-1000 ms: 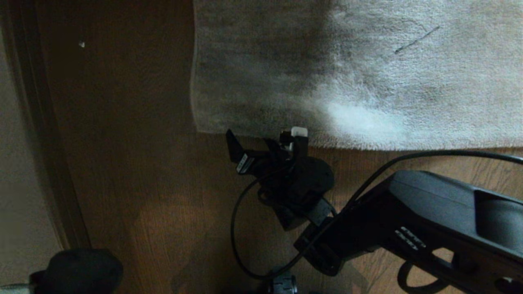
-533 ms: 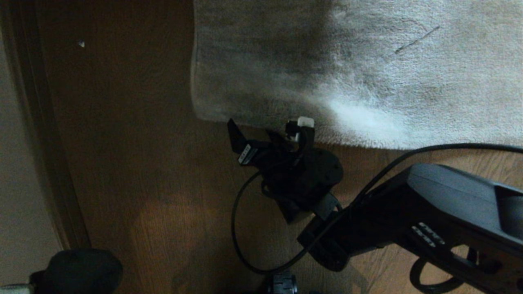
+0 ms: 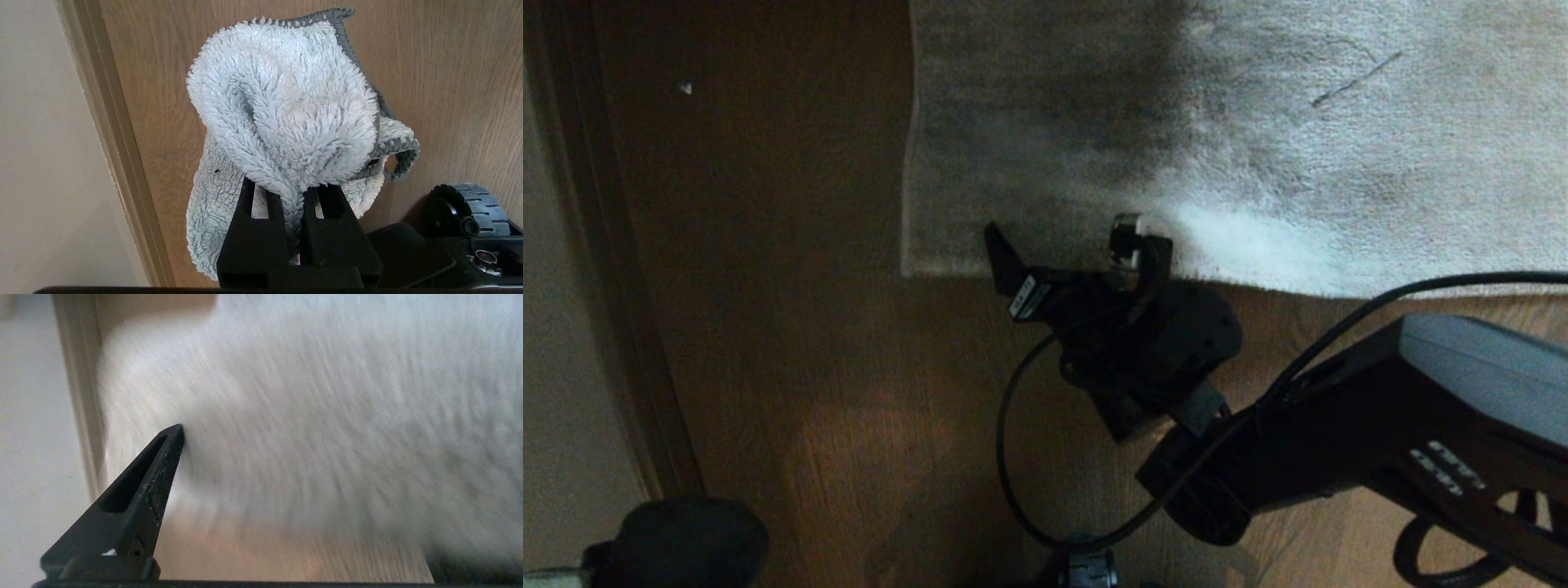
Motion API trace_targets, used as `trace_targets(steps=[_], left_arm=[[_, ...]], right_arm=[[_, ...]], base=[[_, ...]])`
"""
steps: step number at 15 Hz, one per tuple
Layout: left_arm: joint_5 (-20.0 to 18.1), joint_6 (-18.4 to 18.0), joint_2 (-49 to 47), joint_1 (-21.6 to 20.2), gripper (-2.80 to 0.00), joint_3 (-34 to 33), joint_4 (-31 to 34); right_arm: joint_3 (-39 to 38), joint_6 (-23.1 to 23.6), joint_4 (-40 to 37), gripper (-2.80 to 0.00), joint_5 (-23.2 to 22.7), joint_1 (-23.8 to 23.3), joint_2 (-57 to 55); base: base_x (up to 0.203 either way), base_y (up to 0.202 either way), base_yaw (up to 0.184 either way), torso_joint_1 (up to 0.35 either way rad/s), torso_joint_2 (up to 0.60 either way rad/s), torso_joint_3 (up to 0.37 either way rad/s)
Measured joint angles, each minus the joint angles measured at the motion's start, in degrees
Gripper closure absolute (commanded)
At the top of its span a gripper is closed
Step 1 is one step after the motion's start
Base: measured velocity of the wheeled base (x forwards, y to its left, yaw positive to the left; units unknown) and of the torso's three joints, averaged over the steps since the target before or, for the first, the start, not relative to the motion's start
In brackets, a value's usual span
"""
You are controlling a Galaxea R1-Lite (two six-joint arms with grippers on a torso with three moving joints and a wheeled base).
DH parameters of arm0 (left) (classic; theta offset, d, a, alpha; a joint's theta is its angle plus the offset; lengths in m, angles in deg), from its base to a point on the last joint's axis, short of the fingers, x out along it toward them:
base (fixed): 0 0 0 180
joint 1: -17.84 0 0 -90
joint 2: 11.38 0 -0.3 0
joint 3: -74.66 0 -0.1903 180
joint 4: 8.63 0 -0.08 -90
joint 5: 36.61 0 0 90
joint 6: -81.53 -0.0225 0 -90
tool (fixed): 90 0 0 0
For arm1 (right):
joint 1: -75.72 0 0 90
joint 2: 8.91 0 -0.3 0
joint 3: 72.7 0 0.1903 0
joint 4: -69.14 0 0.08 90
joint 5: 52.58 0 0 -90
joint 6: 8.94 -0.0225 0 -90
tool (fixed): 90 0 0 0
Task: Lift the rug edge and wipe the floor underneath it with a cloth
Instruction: Lift up the carpet
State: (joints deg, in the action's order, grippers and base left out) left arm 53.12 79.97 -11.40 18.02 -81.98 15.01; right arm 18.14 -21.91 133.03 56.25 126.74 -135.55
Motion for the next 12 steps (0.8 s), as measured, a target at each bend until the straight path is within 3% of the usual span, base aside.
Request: trace_targets(steps=[9,12], left_arm=[[0.02,0.00,0.00,0.00,0.00,0.00,-0.02],[0.00,-0.01,0.00,0.00,0.00,0.00,-0.02]], right_arm=[[0.67,-1.80,-0.07,-2.80,3.00,0.96,0.15],[3.73,-3.07,-0.06,-2.80,8.06,1.02,-2.22]], base=[[0.000,0.000,0.000,0.000,0.00,0.000],[0.000,0.000,0.000,0.000,0.00,0.000]])
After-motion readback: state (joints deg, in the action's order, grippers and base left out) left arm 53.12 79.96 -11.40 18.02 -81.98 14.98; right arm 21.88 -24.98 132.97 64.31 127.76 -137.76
